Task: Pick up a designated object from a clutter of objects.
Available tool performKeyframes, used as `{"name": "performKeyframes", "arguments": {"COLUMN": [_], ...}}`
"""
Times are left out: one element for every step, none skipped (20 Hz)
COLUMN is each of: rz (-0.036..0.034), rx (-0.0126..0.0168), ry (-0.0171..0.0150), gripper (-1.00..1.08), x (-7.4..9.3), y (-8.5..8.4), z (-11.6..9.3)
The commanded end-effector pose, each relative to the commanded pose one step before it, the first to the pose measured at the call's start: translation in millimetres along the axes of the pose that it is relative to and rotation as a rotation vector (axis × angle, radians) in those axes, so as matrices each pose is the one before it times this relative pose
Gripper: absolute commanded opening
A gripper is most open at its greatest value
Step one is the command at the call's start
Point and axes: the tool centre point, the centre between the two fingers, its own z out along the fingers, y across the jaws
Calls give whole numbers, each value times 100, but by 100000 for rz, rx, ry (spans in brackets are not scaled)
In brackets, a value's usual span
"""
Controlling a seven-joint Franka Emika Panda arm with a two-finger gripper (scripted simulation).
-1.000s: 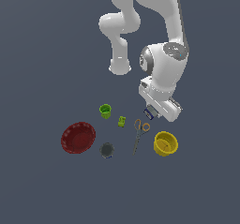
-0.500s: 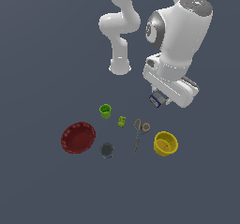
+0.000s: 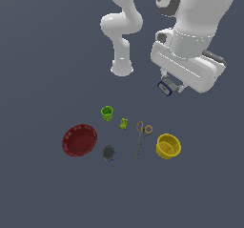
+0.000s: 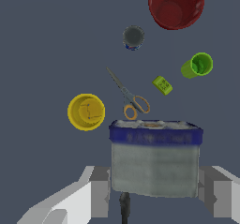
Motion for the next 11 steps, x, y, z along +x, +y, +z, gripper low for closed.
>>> {"name": "performKeyframes", "arguments": {"rz": [23,21,0,0,23,0,0,0,0,0,0], "rx": [-164,-64,0,0,-64,0,0,0,0,0,0], "ry": [-44,-13,0,0,-12,0,0,0,0,0,0], "gripper": [-100,-100,-100,-100,-100,-100,-100,-100,-100,-100,-100], "x": [24,23,7,8,25,8,8,7,6,4,1], "y": [-170,-82,-59,-56,-72,-48,-43,-37,-28,-17,-6], "z": [-1435,-420,-404,-352,-263,-249,-198,-149,-101,-58,-19]}}
